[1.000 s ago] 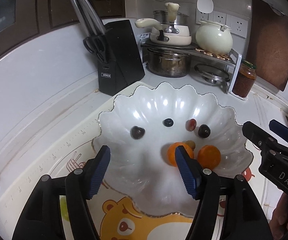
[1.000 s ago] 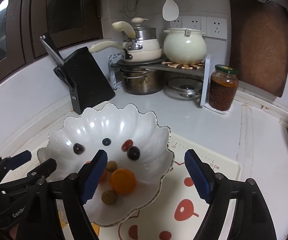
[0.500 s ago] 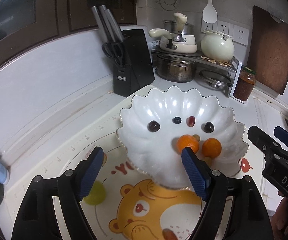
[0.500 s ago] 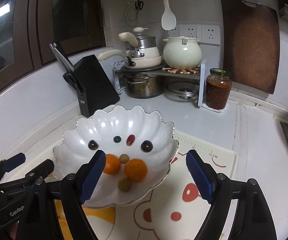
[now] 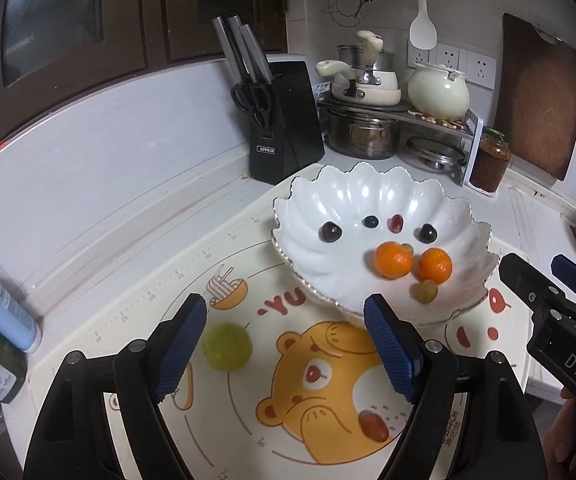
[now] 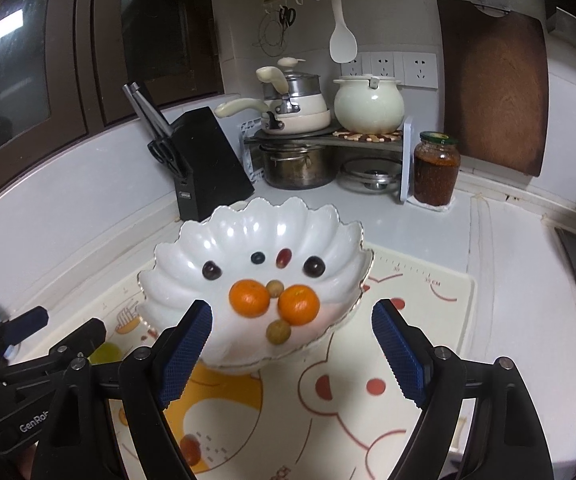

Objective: Organize fruits
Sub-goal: 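Withdraw both open tools from the bowl toward the green apple and red date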

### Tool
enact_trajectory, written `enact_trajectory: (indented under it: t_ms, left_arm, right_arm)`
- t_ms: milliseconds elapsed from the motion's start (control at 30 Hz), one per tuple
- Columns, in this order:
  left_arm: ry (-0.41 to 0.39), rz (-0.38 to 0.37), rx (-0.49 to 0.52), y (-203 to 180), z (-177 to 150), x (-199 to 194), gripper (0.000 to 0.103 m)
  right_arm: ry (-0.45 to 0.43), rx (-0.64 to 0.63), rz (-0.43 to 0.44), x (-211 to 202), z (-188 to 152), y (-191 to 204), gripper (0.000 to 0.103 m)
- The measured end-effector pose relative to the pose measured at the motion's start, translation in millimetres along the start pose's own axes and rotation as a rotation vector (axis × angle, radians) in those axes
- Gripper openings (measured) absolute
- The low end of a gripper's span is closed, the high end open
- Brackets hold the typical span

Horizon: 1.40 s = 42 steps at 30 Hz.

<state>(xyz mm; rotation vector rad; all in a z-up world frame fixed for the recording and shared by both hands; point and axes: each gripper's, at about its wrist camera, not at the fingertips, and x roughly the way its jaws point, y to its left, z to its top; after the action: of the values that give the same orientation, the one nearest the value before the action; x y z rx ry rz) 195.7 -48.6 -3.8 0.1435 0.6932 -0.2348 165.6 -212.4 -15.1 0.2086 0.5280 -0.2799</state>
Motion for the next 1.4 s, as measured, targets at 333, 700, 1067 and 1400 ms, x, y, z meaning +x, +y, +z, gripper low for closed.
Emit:
enact_trajectory:
  t_ms: [333, 700, 1067, 1400]
  left_arm:
    - [-0.005, 0.028, 0.034, 16.8, -14.1, -7.6, 0.081]
    - [0.019, 0.028, 0.103, 38.6, -27.9, 2.5, 0.081]
    - [0.053, -0.026, 0.159, 50.4, -34.8, 21.6, 0.081]
    - [0.098, -0.067, 0.208, 58.9, -43.1, 46.4, 0.081]
  right_arm:
    - [0.010, 0.038, -0.033, -10.7, -27.0, 14.3, 0.083]
    - [0.066, 0.098, -0.065, -16.3, -65.2, 41.5, 0.083]
    - [0.108, 0.094, -0.122, -13.0, -83.3, 62.5, 0.083]
    - [0.183, 0.094, -0.174, -0.8, -94.2, 75.8, 0.083]
